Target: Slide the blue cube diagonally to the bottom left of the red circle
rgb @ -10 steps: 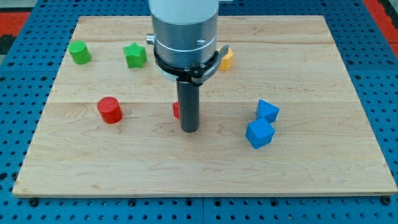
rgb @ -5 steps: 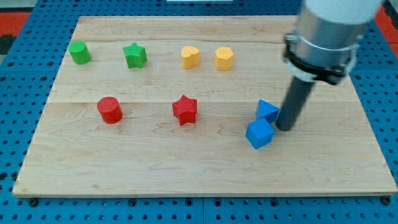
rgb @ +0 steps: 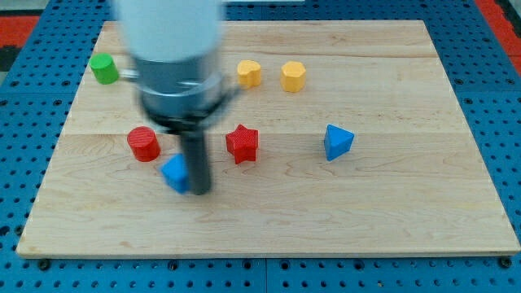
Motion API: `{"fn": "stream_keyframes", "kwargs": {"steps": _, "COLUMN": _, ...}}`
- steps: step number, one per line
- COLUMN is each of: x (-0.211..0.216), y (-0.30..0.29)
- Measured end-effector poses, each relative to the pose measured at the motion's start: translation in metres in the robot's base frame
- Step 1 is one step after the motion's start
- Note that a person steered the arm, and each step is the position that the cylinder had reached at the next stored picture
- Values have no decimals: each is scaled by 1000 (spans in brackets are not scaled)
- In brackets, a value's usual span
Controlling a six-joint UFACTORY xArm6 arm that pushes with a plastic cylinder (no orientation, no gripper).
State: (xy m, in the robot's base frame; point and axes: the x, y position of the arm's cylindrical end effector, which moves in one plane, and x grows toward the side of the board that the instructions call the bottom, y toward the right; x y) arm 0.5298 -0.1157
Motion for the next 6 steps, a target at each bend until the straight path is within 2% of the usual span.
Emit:
{"fn": "stream_keyframes", "kwargs": {"steps": 1, "x": -13, "y": -48}}
{"fn": "stream_keyframes", "kwargs": {"steps": 3, "x": -37, "y": -34}}
{"fn": "stream_keyframes", "kwargs": {"steps": 4, "x": -61, "y": -33}}
{"fn": "stream_keyframes", "kwargs": {"steps": 5, "x": -78, "y": -12}}
{"fn": "stream_keyframes", "kwargs": {"steps": 6, "x": -77, "y": -27}}
